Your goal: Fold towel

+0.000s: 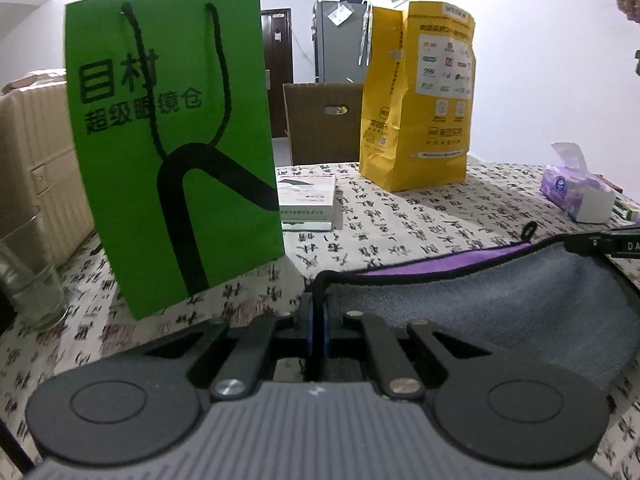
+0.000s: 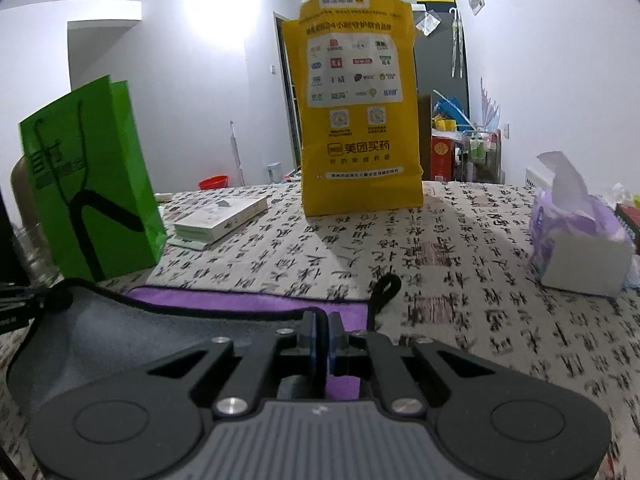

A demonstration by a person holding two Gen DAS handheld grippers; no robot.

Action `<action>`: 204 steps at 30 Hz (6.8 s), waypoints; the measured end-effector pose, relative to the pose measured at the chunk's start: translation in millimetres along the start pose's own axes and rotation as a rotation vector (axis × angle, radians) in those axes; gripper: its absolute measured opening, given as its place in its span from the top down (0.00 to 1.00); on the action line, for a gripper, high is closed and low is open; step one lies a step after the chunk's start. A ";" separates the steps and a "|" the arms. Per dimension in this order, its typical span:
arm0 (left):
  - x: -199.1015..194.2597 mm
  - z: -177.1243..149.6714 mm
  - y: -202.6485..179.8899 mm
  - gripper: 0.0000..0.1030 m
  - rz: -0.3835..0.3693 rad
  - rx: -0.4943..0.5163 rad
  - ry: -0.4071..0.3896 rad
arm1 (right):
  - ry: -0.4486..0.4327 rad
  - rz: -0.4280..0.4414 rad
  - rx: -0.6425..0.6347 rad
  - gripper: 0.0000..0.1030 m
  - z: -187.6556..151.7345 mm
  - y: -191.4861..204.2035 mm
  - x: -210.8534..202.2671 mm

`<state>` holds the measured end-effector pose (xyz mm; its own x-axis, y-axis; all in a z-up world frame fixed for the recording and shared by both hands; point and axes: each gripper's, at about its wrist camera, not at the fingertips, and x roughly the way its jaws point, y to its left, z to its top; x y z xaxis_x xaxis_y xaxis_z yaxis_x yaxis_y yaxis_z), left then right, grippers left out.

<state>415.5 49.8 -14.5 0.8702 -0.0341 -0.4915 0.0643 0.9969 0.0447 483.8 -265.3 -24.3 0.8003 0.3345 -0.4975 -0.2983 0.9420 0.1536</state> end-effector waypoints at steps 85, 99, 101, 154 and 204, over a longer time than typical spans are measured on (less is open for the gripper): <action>-138.6 -42.4 2.4 0.11 -0.033 -0.133 -0.007 | -0.036 0.001 -0.011 0.18 -54.4 41.0 -147.5; -193.5 -62.3 -6.3 0.08 -0.044 -0.139 -0.066 | -0.075 0.007 -0.051 0.14 -67.5 63.4 -198.9; -200.8 -67.6 -9.1 0.08 -0.045 -0.133 -0.068 | -0.074 0.010 -0.058 0.14 -72.4 66.5 -204.4; -324.0 -154.3 -42.0 0.00 -0.024 -0.101 -0.100 | -0.172 0.038 -0.076 0.06 -178.1 161.3 -318.7; -357.3 -200.1 -55.1 0.00 -0.060 -0.001 -0.119 | -0.181 0.063 -0.090 0.05 -231.0 168.2 -367.4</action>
<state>3.2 21.2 -15.4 0.9164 -0.1020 -0.3870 0.1177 0.9929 0.0171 19.4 -235.6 -12.8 0.8565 0.3995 -0.3268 -0.3896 0.9157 0.0986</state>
